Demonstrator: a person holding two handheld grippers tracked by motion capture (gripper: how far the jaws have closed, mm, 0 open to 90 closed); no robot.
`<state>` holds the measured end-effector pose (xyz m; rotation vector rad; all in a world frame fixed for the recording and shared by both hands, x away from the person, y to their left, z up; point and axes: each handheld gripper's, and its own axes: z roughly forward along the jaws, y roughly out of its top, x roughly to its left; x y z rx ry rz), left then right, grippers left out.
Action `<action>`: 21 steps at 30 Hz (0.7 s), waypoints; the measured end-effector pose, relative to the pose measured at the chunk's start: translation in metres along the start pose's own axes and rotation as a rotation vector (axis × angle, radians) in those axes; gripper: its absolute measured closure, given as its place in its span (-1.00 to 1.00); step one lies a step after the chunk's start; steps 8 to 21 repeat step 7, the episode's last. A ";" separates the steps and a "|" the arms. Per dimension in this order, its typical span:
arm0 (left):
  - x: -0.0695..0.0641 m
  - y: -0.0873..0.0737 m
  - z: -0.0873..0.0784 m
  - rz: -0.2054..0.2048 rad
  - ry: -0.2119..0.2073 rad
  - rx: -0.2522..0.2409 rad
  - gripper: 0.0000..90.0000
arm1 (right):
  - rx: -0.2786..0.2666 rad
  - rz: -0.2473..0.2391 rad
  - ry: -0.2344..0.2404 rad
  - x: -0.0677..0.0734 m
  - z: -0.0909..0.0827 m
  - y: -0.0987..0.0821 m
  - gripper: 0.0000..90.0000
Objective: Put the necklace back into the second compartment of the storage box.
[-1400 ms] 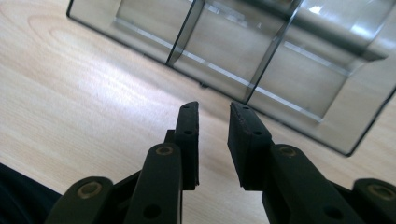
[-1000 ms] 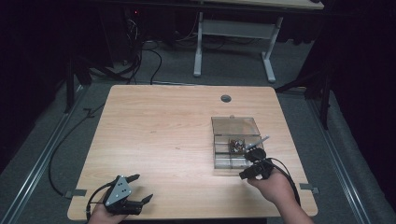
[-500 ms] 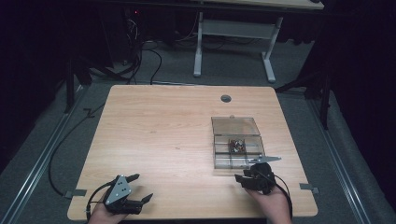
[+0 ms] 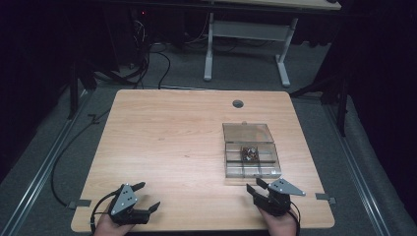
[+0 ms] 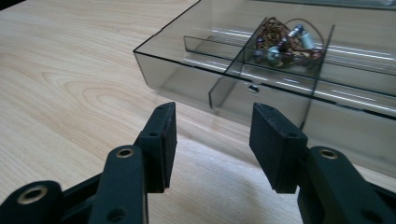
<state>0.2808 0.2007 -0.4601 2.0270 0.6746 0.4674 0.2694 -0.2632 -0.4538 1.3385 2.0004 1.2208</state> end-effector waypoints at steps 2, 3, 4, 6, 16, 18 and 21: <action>0.000 0.000 0.000 0.002 0.004 0.002 -0.65 | 0.002 0.010 -0.002 -0.001 0.000 0.000 0.15; 0.000 0.000 0.000 0.005 0.004 0.006 -0.65 | 0.002 0.016 -0.007 -0.001 -0.001 0.000 0.15; 0.000 0.000 0.000 0.005 0.004 0.007 -0.65 | 0.002 0.016 -0.008 -0.001 0.000 0.000 0.16; -0.001 0.000 0.000 0.006 0.005 0.009 -0.65 | 0.009 0.011 -0.005 -0.001 0.000 0.000 0.15; -0.001 0.000 0.000 0.007 0.005 0.009 -0.65 | 0.008 0.008 -0.002 -0.001 0.000 0.000 0.15; -0.001 0.000 0.000 0.007 0.005 0.009 -0.65 | 0.008 0.008 -0.002 -0.001 0.000 0.000 0.15; -0.001 0.000 0.000 0.007 0.005 0.009 -0.65 | 0.008 0.008 -0.002 -0.001 0.000 0.000 0.15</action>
